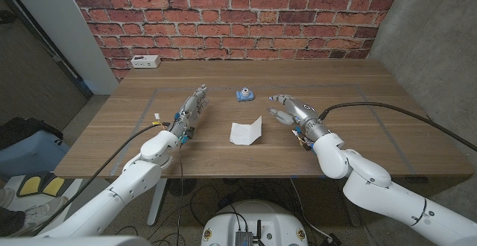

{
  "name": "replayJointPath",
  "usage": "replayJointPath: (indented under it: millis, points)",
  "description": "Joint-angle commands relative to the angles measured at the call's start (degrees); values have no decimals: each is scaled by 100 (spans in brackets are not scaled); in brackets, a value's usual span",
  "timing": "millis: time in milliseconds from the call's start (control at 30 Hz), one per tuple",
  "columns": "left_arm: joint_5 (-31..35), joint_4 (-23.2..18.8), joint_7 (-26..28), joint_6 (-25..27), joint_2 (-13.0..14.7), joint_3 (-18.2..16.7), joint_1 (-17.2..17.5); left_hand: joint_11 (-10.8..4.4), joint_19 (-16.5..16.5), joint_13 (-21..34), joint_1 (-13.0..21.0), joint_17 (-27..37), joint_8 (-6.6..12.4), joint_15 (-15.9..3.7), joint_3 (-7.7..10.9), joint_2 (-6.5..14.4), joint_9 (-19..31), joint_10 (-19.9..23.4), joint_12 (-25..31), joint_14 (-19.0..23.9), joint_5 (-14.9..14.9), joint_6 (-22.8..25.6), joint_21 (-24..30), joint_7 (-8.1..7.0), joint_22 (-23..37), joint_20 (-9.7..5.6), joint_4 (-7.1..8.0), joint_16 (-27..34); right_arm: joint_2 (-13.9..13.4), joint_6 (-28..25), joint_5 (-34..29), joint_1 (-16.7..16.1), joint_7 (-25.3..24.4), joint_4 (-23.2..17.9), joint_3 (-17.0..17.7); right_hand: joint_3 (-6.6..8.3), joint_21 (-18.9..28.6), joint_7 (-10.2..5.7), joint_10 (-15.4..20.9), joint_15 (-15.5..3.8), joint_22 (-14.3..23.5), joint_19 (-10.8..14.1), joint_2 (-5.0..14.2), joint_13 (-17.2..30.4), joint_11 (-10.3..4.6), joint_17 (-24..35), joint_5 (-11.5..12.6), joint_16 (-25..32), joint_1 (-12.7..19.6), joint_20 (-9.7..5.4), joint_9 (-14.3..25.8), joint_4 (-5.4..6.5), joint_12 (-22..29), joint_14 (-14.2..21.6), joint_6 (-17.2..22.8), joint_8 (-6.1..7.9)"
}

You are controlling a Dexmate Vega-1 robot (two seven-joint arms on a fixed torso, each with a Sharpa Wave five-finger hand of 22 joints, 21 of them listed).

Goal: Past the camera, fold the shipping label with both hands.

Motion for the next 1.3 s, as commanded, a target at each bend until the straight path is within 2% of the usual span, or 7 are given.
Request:
replayJointPath:
  millis: [33, 133, 233, 300, 467, 600, 1300]
  points:
    - [-33, 45, -89, -44, 23, -11, 14, 3, -21, 13, 2, 23, 29, -8, -17, 57, 15, -35, 35, -116, 30, -45, 59, -5, 22, 20, -17, 36, 88, -2, -286, 15, 87, 24, -178, 82, 30, -122, 136, -239, 23, 74, -15, 17, -350, 12, 40, 71, 128, 54, 27, -13, 55, 132, 146, 32]
    - [-39, 67, -116, -63, 19, -8, 13, 0, -18, 13, 2, 23, 26, -9, -18, 56, 15, -32, 36, -116, 29, -55, 61, 8, 22, 21, -17, 36, 100, 3, -317, 9, 124, 21, -194, 101, 39, -161, 199, -248, 24, 105, -19, 15, -420, 8, 44, 81, 170, 68, 26, -26, 63, 173, 190, 37]
    - [-44, 86, -134, -73, 17, -6, 11, 0, -21, 13, 2, 23, 25, -2, -18, 57, 15, -36, 35, -121, 30, -61, 61, 21, 22, 21, -18, 35, 125, 6, -351, 15, 171, 29, -228, 118, 45, -161, 211, -264, 25, 128, -31, 12, -371, 2, 49, 84, 209, 86, 25, -50, 56, 202, 196, 30]
    - [-57, 103, -155, -79, 12, -4, 9, -9, -18, 12, 2, 23, 26, -13, -21, 53, 15, -32, 37, -118, 30, -61, 62, 11, 21, 10, -20, 36, 136, -11, -388, 32, 228, 28, -261, 129, 47, -163, 220, -259, 25, 142, -49, 10, -391, -5, 52, 82, 244, 98, 24, -76, 50, 219, 196, 24]
    - [-71, 117, -174, -81, 10, 0, 16, -2, -20, 13, 3, 23, 24, 0, -19, 59, 15, -37, 35, -120, 30, -70, 63, 23, 22, 21, -19, 36, 171, -48, -488, 66, 329, 39, -336, 177, 46, -162, 205, -265, 23, 168, -119, 0, -389, -29, 61, 60, 386, 122, 18, -196, 13, 245, 144, -15]
    - [-72, 103, -167, -82, 21, -7, 35, -3, -21, 13, 4, 23, 24, -4, -19, 60, 15, -35, 36, -123, 30, -72, 63, 29, 22, 21, -19, 35, 199, -49, -538, 96, 430, 58, -400, 209, 37, -188, 203, -285, 23, 163, -140, -6, -450, -39, 68, 40, 485, 110, 16, -261, -7, 244, 128, -29]
    - [-79, 115, -164, -126, 9, -16, 70, -1, -23, 13, 2, 23, 27, 1, -23, 59, 15, -36, 36, -126, 29, -81, 66, 29, 21, 23, -20, 35, 276, 45, -716, 234, 817, 154, -593, 282, 22, -242, 179, -331, 25, 154, -121, -14, -552, -41, 96, 6, 705, 94, 14, -330, -53, 232, 104, -51]
